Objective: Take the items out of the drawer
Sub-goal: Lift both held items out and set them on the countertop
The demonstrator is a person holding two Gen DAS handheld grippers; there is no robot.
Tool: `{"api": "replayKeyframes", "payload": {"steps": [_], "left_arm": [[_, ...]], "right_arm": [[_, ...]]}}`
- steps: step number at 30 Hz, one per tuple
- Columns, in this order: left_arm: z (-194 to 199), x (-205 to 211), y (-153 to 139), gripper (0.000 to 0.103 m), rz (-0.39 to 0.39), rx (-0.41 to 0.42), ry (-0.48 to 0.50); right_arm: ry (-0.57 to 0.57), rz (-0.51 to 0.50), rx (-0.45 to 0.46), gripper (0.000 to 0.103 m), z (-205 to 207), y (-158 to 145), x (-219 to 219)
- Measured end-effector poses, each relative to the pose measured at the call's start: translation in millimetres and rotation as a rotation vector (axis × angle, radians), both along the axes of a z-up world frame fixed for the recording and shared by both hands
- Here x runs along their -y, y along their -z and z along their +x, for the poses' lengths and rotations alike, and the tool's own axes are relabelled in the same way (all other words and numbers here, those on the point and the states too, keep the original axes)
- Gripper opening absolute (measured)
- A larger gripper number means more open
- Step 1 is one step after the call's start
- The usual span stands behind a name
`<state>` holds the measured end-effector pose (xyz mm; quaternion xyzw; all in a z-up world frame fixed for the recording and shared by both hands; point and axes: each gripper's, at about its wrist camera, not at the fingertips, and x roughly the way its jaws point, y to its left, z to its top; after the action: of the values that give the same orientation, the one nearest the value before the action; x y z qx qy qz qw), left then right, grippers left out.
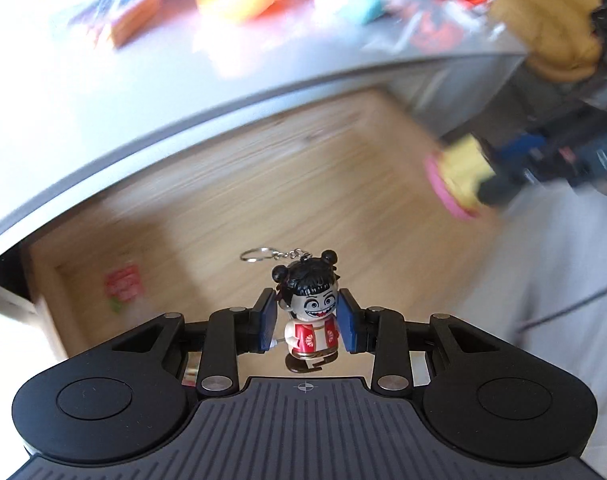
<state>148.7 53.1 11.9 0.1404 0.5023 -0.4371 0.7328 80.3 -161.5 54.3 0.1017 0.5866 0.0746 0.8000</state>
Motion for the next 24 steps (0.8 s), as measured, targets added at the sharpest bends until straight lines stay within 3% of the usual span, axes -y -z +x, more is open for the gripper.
{"api": "replayKeyframes", "payload": {"steps": [3, 7, 11, 14, 17, 20, 24], "left_arm": [[-13.8, 7.3, -48.9, 0.036, -0.061, 0.08, -0.001], [-3.6, 10.0, -123.3, 0.036, -0.194, 0.229, -0.097], [17.3, 11.4, -161.1, 0.036, -0.241, 0.39, -0.232], [39.7, 11.5, -156.4, 0.036, -0.228, 0.435, -0.347], [57.9, 17.5, -128.7, 0.036, -0.168, 0.419, -0.411], [75.2, 12.8, -95.5, 0.036, -0.12, 0.38, -0.432], [73.2, 15.1, -69.4, 0.036, -0.058, 0.418, -0.398]], "right_arm": [[0.033, 0.034, 0.122, 0.037, -11.3, -35.8, 15.8], [0.098, 0.039, 0.303, 0.037, -7.5, -93.3, 32.8], [0.13, -0.043, 0.454, 0.037, 10.0, -136.9, 36.8], [0.118, -0.147, 0.522, 0.037, 33.4, -141.6, 29.7], [0.107, -0.199, 0.537, 0.037, 56.0, -135.7, 23.0], [0.112, -0.202, 0.498, 0.037, 72.2, -116.5, 19.3], [0.127, -0.233, 0.444, 0.037, 93.6, -78.2, 17.0]]}}
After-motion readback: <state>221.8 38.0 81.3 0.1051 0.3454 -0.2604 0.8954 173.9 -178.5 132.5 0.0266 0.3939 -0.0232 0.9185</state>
